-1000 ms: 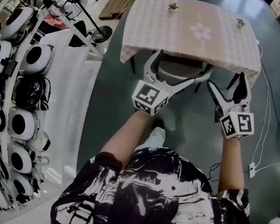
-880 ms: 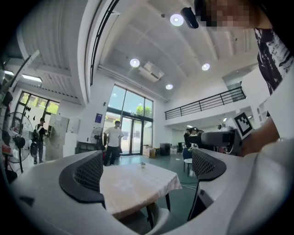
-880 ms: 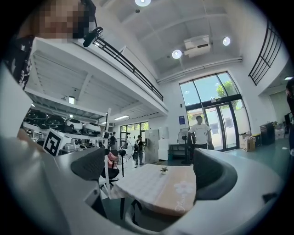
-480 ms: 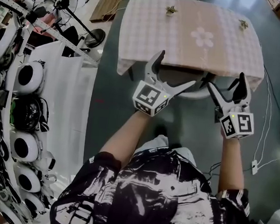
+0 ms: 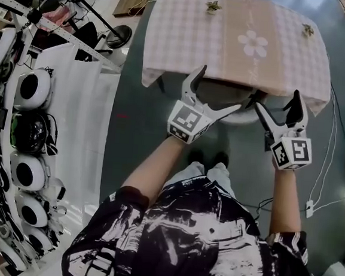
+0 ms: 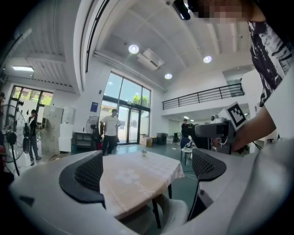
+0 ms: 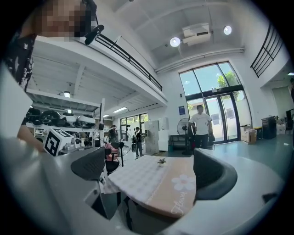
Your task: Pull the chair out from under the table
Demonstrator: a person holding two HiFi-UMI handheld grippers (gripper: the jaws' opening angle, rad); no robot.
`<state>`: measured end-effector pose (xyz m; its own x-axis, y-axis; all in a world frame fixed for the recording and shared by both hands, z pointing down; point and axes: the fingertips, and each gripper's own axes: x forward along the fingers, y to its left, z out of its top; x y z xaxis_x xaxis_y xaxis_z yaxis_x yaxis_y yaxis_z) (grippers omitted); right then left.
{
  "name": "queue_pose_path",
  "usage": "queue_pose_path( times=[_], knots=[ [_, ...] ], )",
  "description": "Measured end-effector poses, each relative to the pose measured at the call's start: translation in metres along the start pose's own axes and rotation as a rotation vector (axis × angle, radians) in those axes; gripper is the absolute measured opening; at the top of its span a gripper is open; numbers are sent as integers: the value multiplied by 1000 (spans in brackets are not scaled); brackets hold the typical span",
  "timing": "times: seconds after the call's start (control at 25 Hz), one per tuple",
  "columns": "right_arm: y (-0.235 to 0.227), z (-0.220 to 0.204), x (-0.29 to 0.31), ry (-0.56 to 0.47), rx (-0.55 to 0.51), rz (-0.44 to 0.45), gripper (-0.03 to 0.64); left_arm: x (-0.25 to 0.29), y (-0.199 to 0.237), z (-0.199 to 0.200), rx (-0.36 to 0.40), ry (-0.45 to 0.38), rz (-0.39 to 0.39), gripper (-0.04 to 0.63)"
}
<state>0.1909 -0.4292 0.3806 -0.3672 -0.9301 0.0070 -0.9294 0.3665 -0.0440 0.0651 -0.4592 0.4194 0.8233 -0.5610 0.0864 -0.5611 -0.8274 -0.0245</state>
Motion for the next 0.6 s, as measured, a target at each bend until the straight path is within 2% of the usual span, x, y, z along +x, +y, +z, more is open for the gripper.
queue_pose_path(
  times=[0.12,0.24,0.4,0.6],
  knots=[
    [0,-19,6,59,-31,55,575,7,-4,-22,44,76,-10,571],
    [3,-50,8,162,-128,137,575,17,-19,-53,145,184,-58,571],
    [12,-109,6,325,-289,275,575,29,-48,-117,318,379,-185,571],
    [28,-197,-4,540,-557,499,575,33,-83,-207,521,635,-390,570]
  ],
)
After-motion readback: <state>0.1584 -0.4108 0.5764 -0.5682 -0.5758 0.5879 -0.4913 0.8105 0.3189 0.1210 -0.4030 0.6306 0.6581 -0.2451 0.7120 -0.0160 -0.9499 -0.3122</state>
